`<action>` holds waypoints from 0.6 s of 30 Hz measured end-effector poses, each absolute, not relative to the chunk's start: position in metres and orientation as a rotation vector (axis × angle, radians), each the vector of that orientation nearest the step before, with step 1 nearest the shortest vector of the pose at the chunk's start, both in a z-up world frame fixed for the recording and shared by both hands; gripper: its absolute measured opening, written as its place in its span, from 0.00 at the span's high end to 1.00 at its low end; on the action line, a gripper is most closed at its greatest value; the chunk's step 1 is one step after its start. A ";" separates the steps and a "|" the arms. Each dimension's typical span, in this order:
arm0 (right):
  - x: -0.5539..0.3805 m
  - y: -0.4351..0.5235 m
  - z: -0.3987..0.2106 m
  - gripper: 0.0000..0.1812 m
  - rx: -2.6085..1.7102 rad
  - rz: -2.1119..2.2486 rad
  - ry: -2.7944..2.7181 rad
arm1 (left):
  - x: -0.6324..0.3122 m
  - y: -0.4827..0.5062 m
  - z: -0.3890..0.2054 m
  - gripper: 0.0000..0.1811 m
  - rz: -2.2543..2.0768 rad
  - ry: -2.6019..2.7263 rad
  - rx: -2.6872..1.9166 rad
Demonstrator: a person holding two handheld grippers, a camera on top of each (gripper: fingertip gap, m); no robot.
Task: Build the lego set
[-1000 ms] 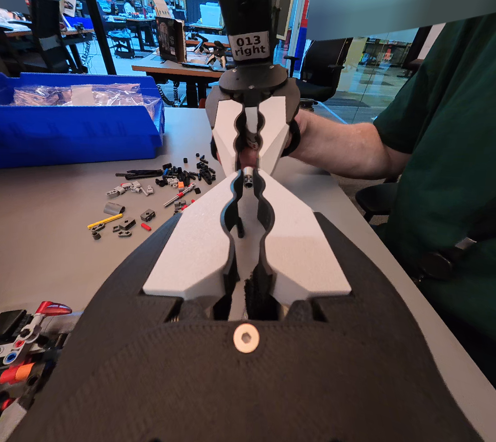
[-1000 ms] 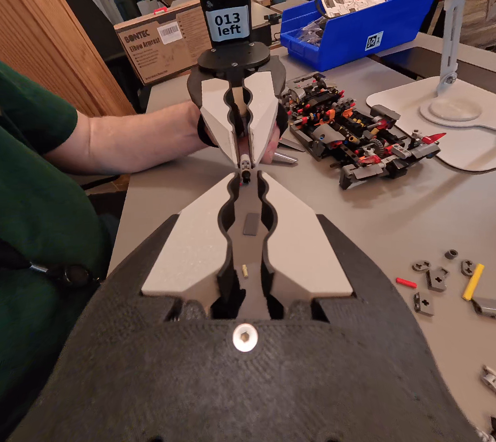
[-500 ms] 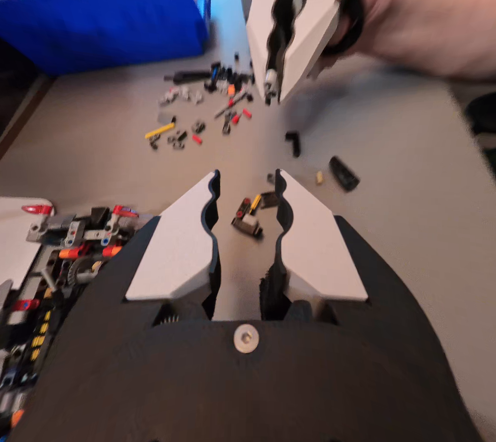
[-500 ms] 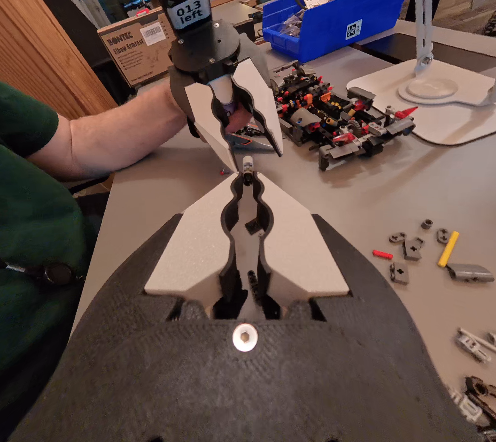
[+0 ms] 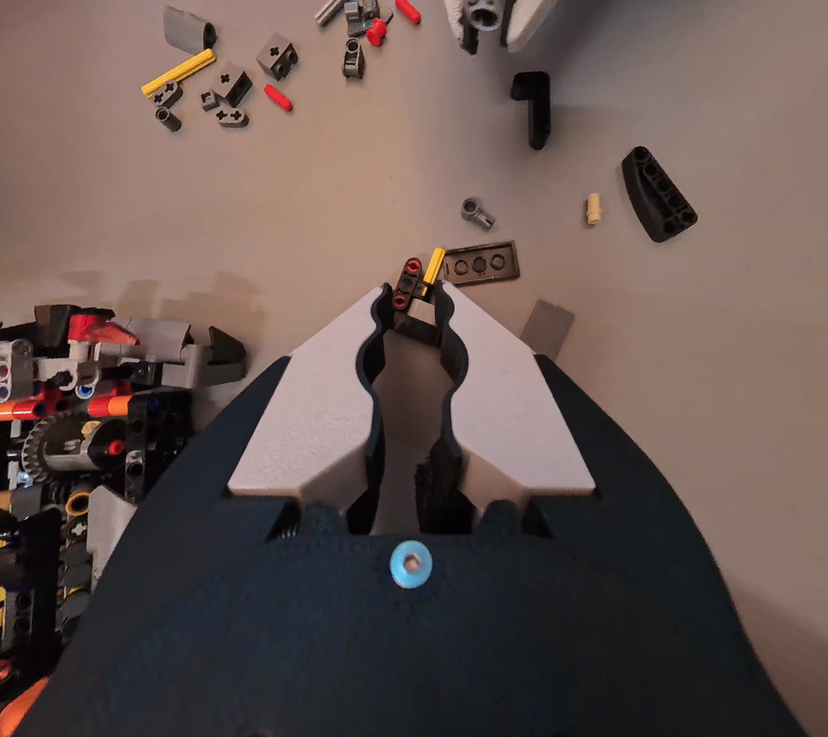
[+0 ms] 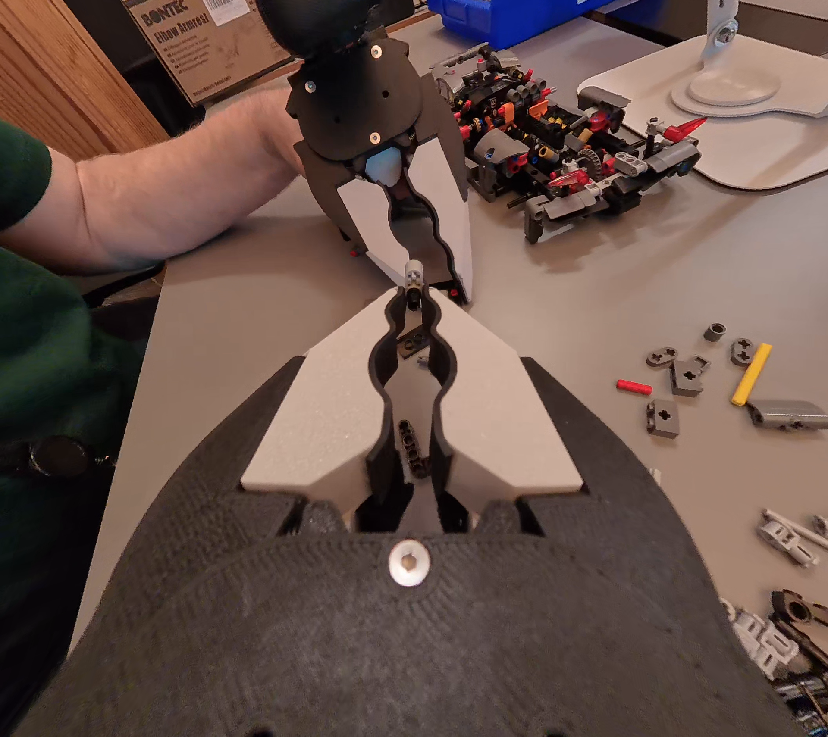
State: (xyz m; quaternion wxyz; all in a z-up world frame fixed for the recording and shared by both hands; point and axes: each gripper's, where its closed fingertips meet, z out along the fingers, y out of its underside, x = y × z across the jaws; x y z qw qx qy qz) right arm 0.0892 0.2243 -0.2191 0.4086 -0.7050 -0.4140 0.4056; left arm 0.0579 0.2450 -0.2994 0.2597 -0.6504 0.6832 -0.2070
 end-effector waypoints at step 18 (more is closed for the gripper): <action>0.092 0.227 -0.198 0.97 -1.737 1.381 -0.815 | 0.089 0.242 -0.197 0.91 -0.281 1.544 -1.158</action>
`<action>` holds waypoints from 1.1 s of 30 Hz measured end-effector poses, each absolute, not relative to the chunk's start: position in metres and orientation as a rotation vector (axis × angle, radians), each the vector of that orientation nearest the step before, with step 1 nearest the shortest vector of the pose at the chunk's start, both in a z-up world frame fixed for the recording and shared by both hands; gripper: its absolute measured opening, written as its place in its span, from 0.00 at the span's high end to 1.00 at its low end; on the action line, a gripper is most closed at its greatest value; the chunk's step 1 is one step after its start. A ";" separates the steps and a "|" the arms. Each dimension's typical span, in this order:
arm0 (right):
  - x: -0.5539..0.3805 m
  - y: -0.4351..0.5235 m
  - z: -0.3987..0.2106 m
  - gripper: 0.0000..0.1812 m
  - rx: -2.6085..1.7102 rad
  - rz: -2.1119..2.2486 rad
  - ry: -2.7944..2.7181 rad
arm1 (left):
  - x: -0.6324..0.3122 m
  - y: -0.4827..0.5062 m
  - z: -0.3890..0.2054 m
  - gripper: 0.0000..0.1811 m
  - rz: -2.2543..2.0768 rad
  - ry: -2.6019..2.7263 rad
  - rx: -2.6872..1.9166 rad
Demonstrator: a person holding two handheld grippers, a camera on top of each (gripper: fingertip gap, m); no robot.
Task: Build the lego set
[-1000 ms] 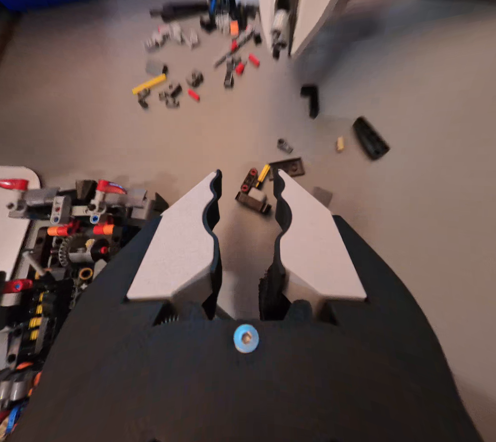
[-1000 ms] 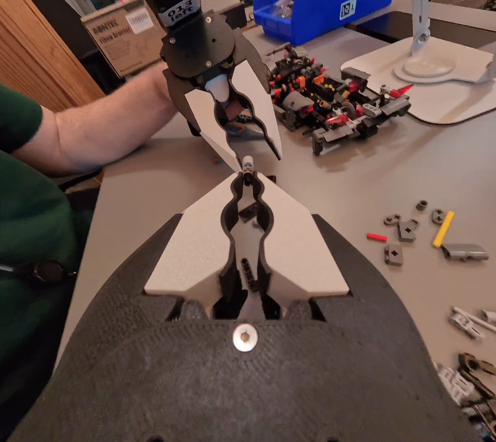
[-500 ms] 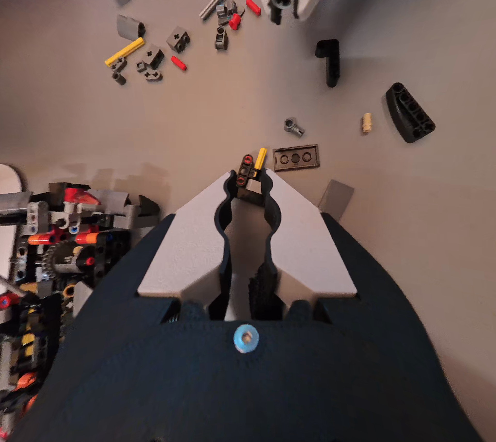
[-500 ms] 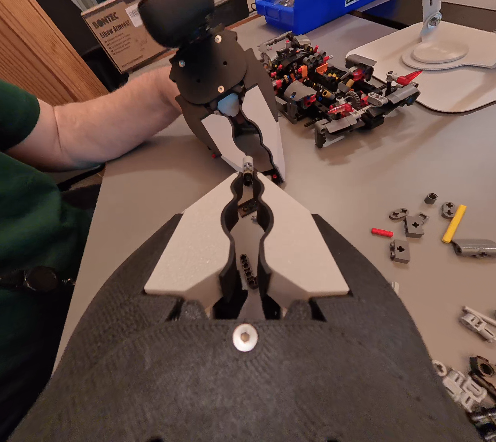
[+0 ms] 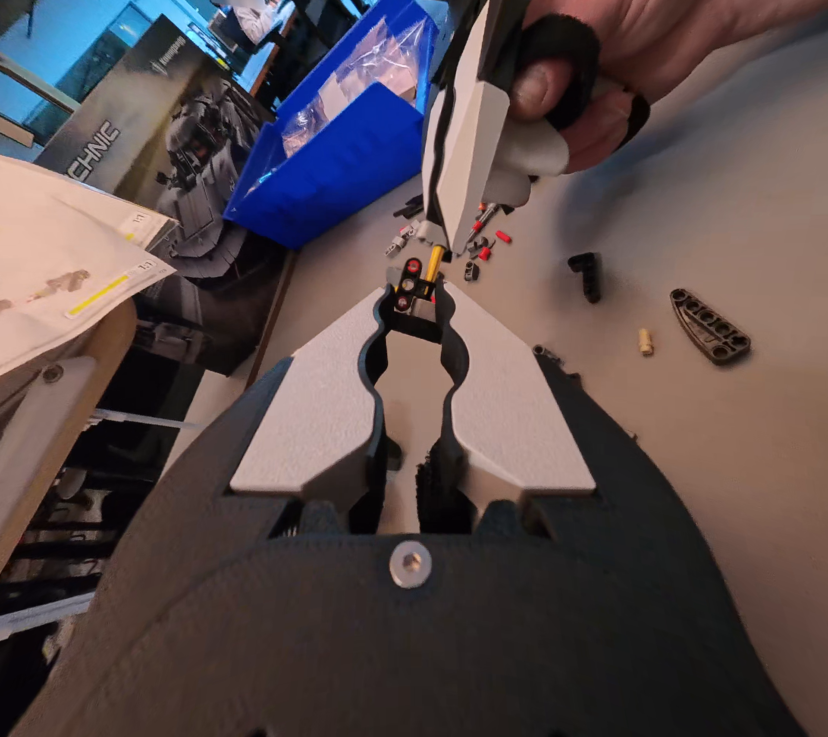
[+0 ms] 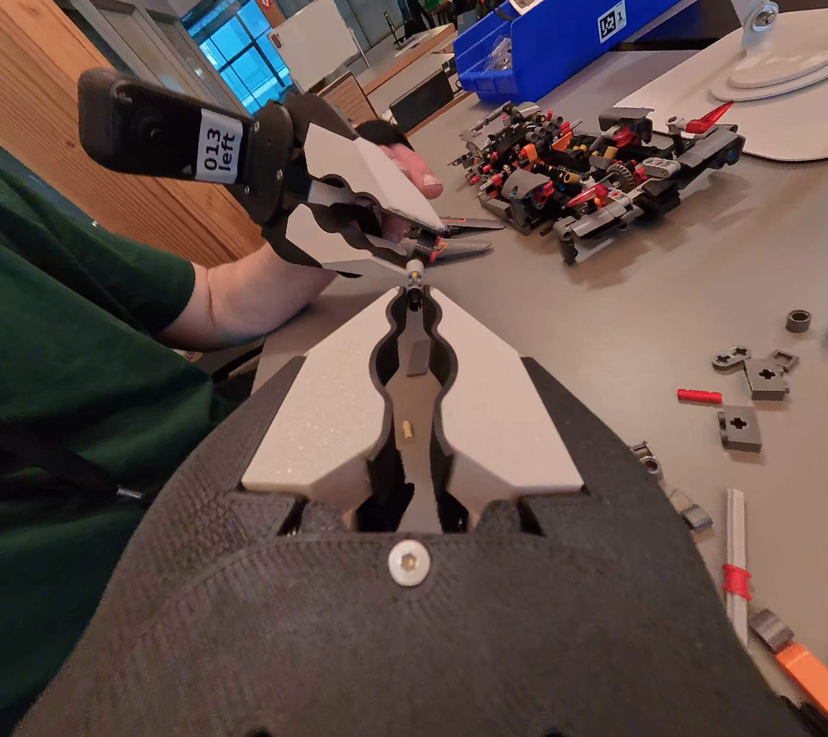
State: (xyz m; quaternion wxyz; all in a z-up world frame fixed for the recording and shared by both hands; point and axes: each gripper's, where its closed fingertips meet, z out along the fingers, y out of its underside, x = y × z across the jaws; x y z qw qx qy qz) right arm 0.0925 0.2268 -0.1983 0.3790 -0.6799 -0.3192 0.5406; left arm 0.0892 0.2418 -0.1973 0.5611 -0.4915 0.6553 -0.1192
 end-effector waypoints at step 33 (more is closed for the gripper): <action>0.094 0.221 -0.205 0.97 -1.805 1.485 -0.795 | 0.091 0.244 -0.196 0.91 -0.067 1.570 -1.086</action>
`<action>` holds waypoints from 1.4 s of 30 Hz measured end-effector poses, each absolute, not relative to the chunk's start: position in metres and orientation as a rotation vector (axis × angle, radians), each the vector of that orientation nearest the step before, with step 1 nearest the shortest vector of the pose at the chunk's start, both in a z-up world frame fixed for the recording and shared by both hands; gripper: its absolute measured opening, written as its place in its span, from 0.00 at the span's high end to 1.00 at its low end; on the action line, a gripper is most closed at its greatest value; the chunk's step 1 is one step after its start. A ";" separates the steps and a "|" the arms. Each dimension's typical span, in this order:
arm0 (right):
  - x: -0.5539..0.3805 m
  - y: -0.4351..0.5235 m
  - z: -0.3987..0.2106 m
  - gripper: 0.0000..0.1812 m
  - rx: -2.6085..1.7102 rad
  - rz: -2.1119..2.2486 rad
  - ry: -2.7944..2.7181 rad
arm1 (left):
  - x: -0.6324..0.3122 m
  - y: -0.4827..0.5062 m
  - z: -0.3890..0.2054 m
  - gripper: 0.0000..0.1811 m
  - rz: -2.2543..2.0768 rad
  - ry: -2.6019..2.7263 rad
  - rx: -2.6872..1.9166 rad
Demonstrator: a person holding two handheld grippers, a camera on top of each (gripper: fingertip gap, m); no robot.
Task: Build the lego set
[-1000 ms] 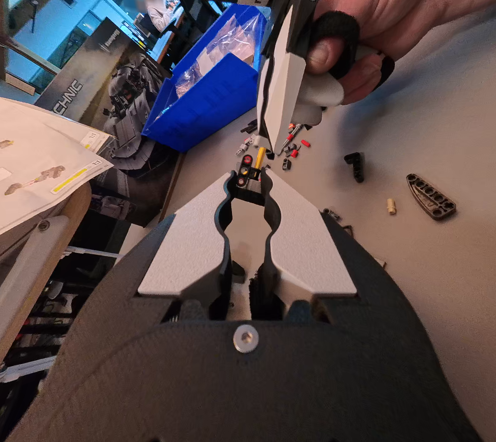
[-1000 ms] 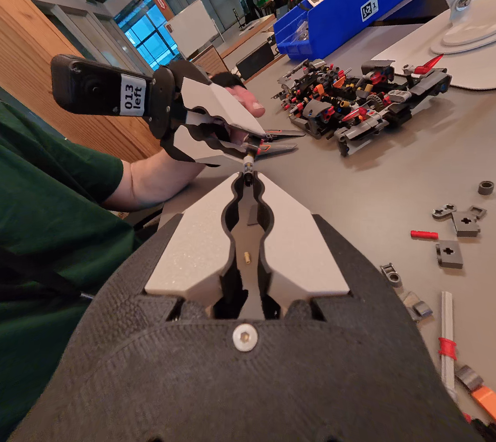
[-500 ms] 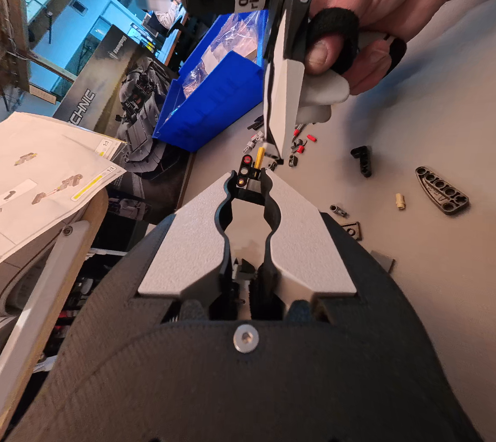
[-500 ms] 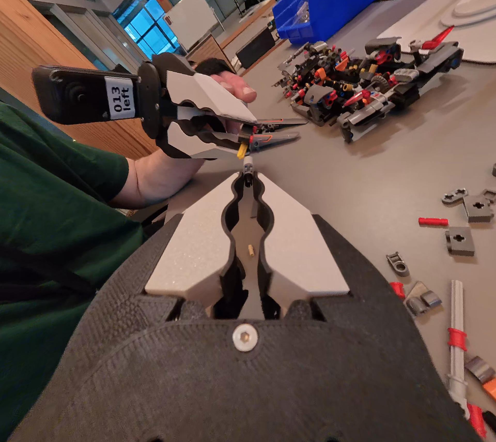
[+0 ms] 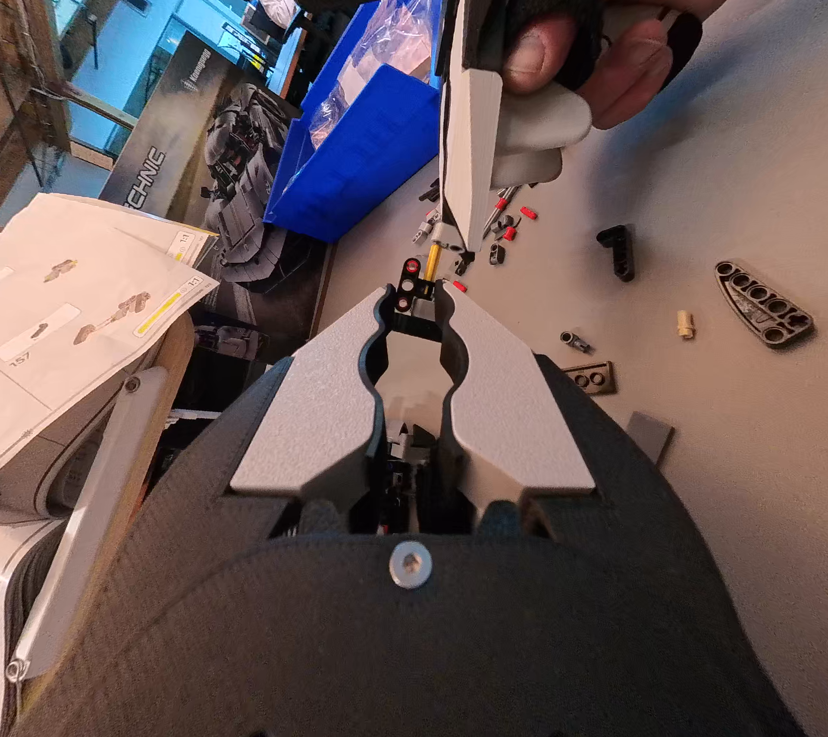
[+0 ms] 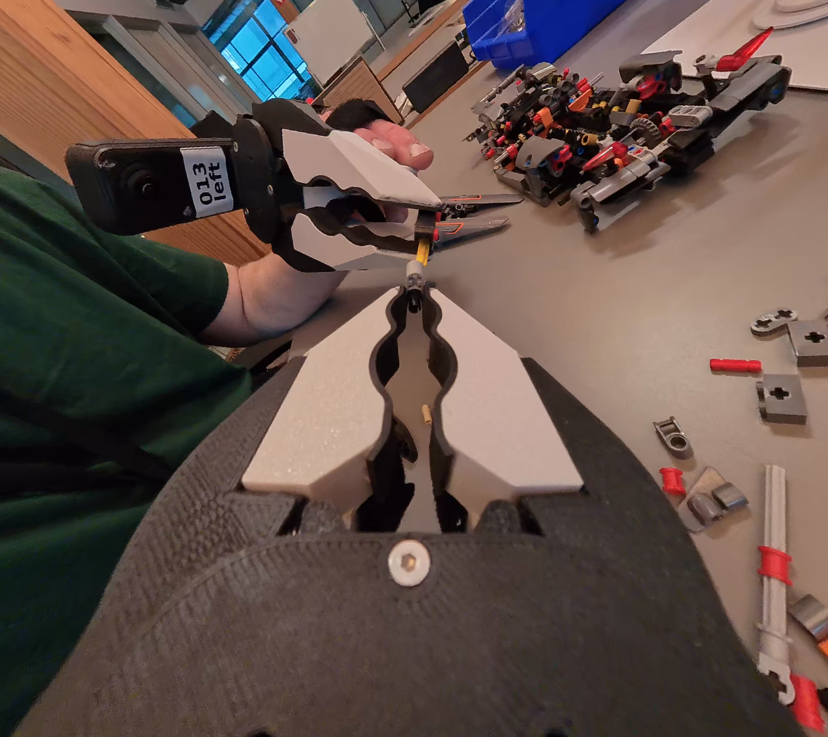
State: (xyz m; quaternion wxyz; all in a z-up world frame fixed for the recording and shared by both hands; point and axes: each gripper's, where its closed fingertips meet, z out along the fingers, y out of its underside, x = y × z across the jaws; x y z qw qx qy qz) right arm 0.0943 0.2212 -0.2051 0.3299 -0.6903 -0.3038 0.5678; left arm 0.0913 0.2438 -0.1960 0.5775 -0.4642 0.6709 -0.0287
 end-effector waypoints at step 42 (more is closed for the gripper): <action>0.093 0.194 -0.235 0.99 -1.968 1.411 -1.067 | 0.094 0.215 -0.220 0.93 0.036 1.808 -0.987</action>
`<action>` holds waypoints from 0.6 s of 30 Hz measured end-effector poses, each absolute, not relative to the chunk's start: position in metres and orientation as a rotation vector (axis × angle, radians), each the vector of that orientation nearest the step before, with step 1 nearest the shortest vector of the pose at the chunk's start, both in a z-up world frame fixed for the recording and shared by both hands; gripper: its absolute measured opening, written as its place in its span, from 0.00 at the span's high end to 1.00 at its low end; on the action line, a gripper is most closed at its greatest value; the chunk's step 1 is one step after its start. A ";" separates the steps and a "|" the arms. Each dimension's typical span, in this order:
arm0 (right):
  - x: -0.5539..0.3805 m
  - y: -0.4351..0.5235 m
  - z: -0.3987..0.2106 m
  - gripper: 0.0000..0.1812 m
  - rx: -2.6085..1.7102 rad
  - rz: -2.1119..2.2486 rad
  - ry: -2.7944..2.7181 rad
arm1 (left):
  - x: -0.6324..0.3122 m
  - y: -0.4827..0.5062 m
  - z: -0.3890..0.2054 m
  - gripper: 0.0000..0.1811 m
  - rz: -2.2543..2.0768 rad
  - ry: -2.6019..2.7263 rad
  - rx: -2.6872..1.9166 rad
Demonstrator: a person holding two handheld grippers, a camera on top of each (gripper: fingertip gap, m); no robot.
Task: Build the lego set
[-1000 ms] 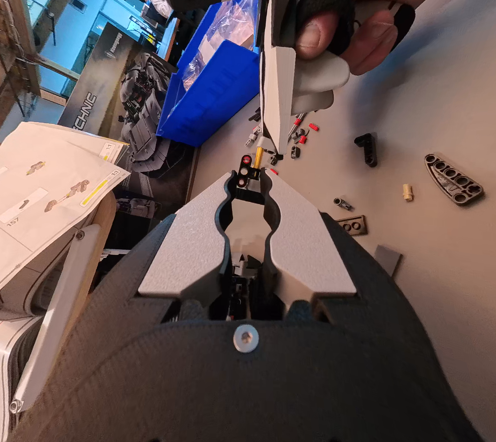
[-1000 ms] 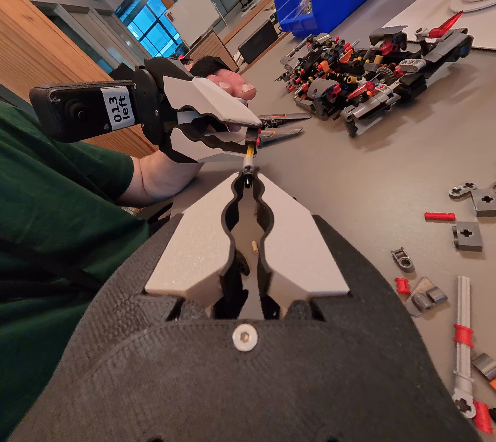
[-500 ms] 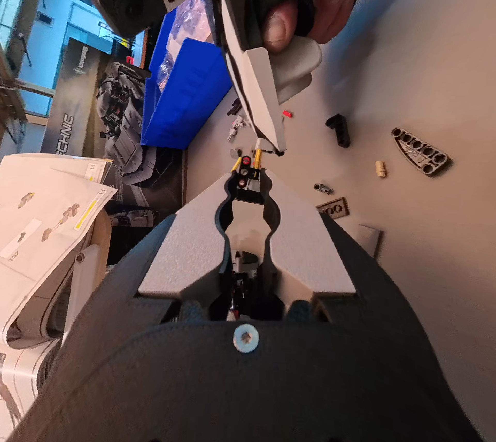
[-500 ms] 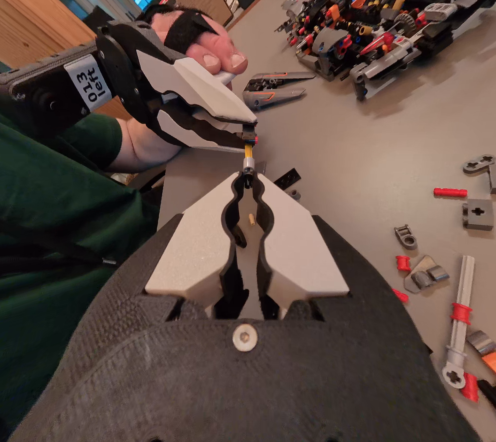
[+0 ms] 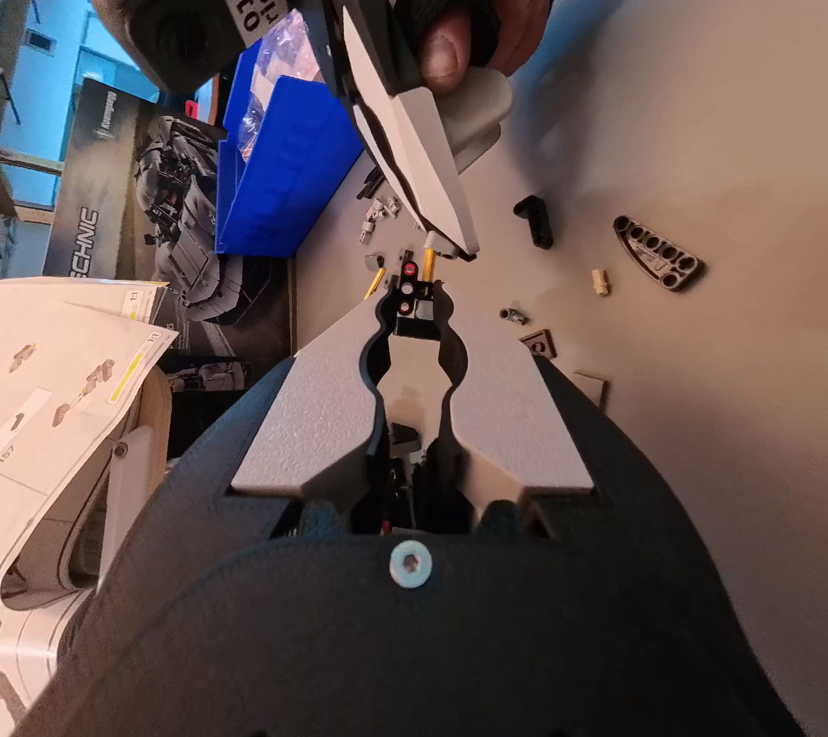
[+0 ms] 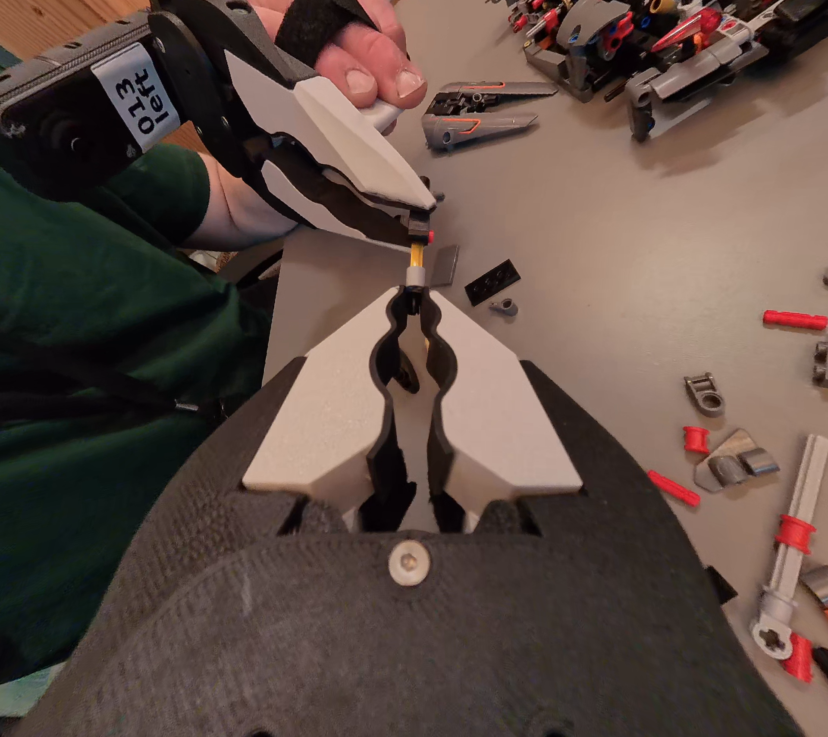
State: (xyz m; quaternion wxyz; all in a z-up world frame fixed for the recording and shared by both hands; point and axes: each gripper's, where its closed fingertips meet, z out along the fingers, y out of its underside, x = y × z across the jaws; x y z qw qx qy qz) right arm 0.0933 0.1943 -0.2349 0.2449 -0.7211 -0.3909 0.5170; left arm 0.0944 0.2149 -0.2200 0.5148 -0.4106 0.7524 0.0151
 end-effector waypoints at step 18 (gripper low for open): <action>0.097 0.178 -0.265 0.98 -2.123 1.285 -1.237 | 0.104 0.199 -0.247 0.93 0.004 1.940 -1.004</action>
